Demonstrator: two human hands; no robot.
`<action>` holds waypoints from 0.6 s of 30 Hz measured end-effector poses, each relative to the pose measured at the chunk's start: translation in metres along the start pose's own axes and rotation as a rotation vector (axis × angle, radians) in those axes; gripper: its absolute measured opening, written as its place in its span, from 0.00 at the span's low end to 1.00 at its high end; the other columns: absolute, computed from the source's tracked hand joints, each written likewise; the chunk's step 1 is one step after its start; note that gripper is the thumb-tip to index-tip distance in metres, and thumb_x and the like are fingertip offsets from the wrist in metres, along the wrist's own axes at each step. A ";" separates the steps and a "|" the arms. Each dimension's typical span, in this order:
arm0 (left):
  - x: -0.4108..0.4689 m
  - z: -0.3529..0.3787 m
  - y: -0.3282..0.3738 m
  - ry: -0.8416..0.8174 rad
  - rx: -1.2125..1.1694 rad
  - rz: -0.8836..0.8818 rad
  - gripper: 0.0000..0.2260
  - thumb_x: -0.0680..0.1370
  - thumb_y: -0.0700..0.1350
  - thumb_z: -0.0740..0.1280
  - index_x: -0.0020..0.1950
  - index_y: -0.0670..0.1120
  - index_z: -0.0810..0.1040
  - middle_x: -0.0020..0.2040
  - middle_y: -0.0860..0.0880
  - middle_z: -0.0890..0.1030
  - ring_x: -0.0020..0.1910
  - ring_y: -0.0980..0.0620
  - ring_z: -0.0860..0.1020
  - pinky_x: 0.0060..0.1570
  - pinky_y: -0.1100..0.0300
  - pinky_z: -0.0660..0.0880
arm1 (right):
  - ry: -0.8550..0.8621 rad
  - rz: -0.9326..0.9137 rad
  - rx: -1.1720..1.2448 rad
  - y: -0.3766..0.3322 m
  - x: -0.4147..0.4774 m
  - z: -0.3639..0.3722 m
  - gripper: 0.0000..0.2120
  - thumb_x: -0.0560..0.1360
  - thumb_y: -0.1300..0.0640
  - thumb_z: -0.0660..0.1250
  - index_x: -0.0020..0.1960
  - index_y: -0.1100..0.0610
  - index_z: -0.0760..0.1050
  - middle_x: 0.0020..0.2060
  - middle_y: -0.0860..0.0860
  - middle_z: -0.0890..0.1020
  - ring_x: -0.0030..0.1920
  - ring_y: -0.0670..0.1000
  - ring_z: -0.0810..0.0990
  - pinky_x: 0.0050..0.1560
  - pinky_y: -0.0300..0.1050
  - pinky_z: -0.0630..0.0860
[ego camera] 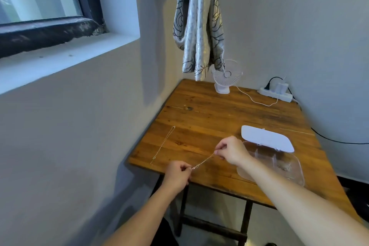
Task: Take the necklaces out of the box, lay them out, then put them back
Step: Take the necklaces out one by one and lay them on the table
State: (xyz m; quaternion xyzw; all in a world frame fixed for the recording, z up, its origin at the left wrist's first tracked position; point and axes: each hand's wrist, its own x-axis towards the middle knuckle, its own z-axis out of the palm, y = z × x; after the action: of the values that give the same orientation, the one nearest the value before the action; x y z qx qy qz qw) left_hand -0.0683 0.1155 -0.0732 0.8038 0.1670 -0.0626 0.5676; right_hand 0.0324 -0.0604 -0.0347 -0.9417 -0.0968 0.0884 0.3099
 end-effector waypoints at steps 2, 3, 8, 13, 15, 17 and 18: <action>-0.003 -0.008 -0.010 0.118 0.203 0.080 0.05 0.78 0.42 0.66 0.48 0.48 0.82 0.42 0.54 0.80 0.37 0.60 0.76 0.35 0.71 0.68 | 0.023 -0.002 -0.077 0.006 0.009 0.012 0.02 0.74 0.58 0.71 0.46 0.53 0.83 0.46 0.50 0.83 0.46 0.50 0.81 0.52 0.47 0.81; -0.005 -0.012 -0.014 0.169 0.303 0.109 0.05 0.78 0.42 0.66 0.49 0.48 0.82 0.44 0.55 0.80 0.39 0.61 0.75 0.37 0.71 0.67 | 0.026 -0.001 -0.108 0.007 0.014 0.017 0.05 0.75 0.58 0.71 0.49 0.54 0.83 0.49 0.51 0.83 0.49 0.51 0.81 0.55 0.49 0.80; -0.008 -0.024 -0.025 0.271 0.511 0.201 0.06 0.78 0.43 0.65 0.50 0.48 0.82 0.46 0.54 0.81 0.38 0.62 0.72 0.40 0.70 0.66 | 0.013 0.059 -0.071 0.006 0.036 0.033 0.06 0.74 0.58 0.71 0.51 0.56 0.82 0.46 0.53 0.84 0.46 0.53 0.82 0.50 0.50 0.80; -0.001 -0.032 -0.030 0.345 0.584 0.248 0.06 0.79 0.45 0.64 0.50 0.48 0.81 0.48 0.53 0.80 0.42 0.61 0.71 0.42 0.69 0.67 | 0.052 -0.002 -0.010 -0.017 0.063 0.038 0.06 0.75 0.58 0.70 0.51 0.56 0.82 0.47 0.52 0.82 0.50 0.54 0.80 0.50 0.47 0.76; 0.003 -0.032 -0.030 0.378 0.584 0.265 0.05 0.78 0.45 0.64 0.50 0.48 0.80 0.48 0.54 0.77 0.43 0.61 0.71 0.44 0.69 0.68 | 0.098 -0.009 0.006 -0.031 0.079 0.042 0.04 0.75 0.59 0.69 0.48 0.55 0.82 0.47 0.53 0.83 0.51 0.55 0.80 0.49 0.46 0.76; 0.010 -0.032 -0.030 0.406 0.575 0.274 0.05 0.79 0.44 0.64 0.50 0.48 0.80 0.49 0.54 0.76 0.43 0.60 0.72 0.45 0.68 0.69 | 0.128 0.001 0.033 -0.044 0.096 0.049 0.04 0.75 0.59 0.70 0.48 0.55 0.83 0.47 0.54 0.84 0.50 0.55 0.80 0.48 0.45 0.75; 0.014 -0.032 -0.030 0.413 0.570 0.274 0.05 0.79 0.44 0.64 0.50 0.48 0.80 0.49 0.53 0.76 0.43 0.59 0.72 0.45 0.67 0.70 | 0.138 -0.002 0.041 -0.051 0.102 0.052 0.04 0.74 0.59 0.70 0.48 0.55 0.83 0.47 0.54 0.84 0.50 0.55 0.80 0.47 0.44 0.74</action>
State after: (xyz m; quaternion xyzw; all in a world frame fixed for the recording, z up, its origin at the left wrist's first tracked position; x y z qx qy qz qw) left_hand -0.0680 0.1572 -0.0935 0.9400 0.1449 0.1334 0.2786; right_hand 0.1130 0.0334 -0.0563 -0.9390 -0.0741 0.0250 0.3351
